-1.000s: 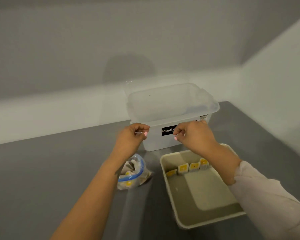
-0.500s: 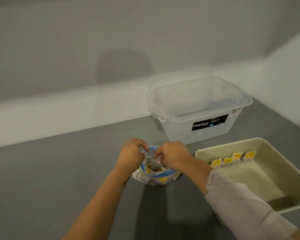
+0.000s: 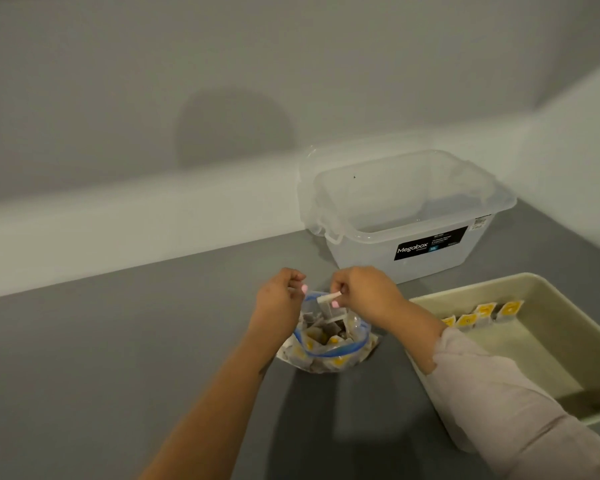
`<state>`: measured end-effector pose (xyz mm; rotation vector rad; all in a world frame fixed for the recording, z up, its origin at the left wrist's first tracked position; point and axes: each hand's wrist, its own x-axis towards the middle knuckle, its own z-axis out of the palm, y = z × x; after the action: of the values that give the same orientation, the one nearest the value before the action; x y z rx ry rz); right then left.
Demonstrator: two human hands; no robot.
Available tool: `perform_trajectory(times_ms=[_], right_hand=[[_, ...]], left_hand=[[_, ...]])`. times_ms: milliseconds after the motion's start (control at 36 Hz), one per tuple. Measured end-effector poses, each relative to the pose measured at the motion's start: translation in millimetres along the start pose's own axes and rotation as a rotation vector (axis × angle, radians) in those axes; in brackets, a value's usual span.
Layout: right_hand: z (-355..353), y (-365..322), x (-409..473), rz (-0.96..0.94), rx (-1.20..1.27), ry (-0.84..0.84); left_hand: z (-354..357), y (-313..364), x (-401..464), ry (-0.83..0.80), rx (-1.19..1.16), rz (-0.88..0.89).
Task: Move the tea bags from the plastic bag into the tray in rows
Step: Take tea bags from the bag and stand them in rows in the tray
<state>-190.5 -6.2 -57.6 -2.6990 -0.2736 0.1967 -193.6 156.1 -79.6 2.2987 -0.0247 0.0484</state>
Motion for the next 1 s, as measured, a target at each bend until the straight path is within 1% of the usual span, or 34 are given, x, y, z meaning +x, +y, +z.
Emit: perform_trajectory(times_ms=[56, 83, 139, 194, 222, 250, 306, 389, 444, 500, 583, 722, 806, 861, 944, 1000], right_hand=[[-5.1, 0.4, 0.5, 0.005, 0.135, 0.067], [-6.9, -0.5, 0.2, -0.003, 0.196, 0.117], [-7.7, -3.4, -0.2, -0.041, 0.269, 0.218], [-6.8, -6.8, -0.8, -0.083, 0.283, 0.265], [-6.2, -8.3, -1.5, -0.102, 0.281, 0.267], [-4.9, -9.2, -1.7, -0.117, 0.275, 0.259], [0.4, -10.0, -2.7, -0.125, 0.272, 0.233], [11.6, -9.6, -1.5, -0.055, 0.26, 0.205], [16.2, -9.1, 0.2, 0.016, 0.197, 0.153], [20.6, -8.5, 1.2, 0.073, 0.069, 0.063], [30.1, -8.8, 1.7, 0.109, -0.135, -0.017], [43.8, -12.6, 4.7, 0.12, -0.332, -0.131], [45.7, -17.9, 7.2, 0.134, -0.352, -0.195], [45.2, -20.7, 7.6, 0.14, -0.343, -0.204], [44.4, -19.1, 5.6, 0.145, -0.325, -0.158], [42.2, -17.0, 2.9, 0.156, -0.269, -0.122]], left_hand=[[-1.9, 6.4, 0.4, 0.044, -0.057, -0.055], [-3.4, 10.8, 0.4, 0.032, -0.086, -0.102], [-6.5, 19.4, -0.5, -0.084, -0.204, -0.254], [-10.3, 24.4, -0.6, -0.265, -0.437, -0.426], [-12.3, 25.6, -1.0, -0.341, -0.561, -0.476], [-14.0, 25.3, -1.1, -0.39, -0.662, -0.496], [-15.7, 23.0, -0.6, -0.405, -0.773, -0.48], [-12.9, 14.6, 2.2, -0.344, -0.771, -0.438], [-11.6, 9.4, 3.1, -0.282, -0.719, -0.453], [-12.4, 6.6, 3.0, -0.238, -0.669, -0.465], [-15.0, 3.7, 3.8, -0.218, -0.644, -0.46], [-14.7, -2.3, 4.0, -0.219, -0.53, -0.427], [-14.4, -4.0, 3.0, -0.224, -0.533, -0.428], [-14.2, -4.8, 2.4, -0.229, -0.537, -0.425], [-14.3, -5.5, 2.6, -0.23, -0.542, -0.429], [-14.7, -5.8, 3.3, -0.234, -0.541, -0.429]])
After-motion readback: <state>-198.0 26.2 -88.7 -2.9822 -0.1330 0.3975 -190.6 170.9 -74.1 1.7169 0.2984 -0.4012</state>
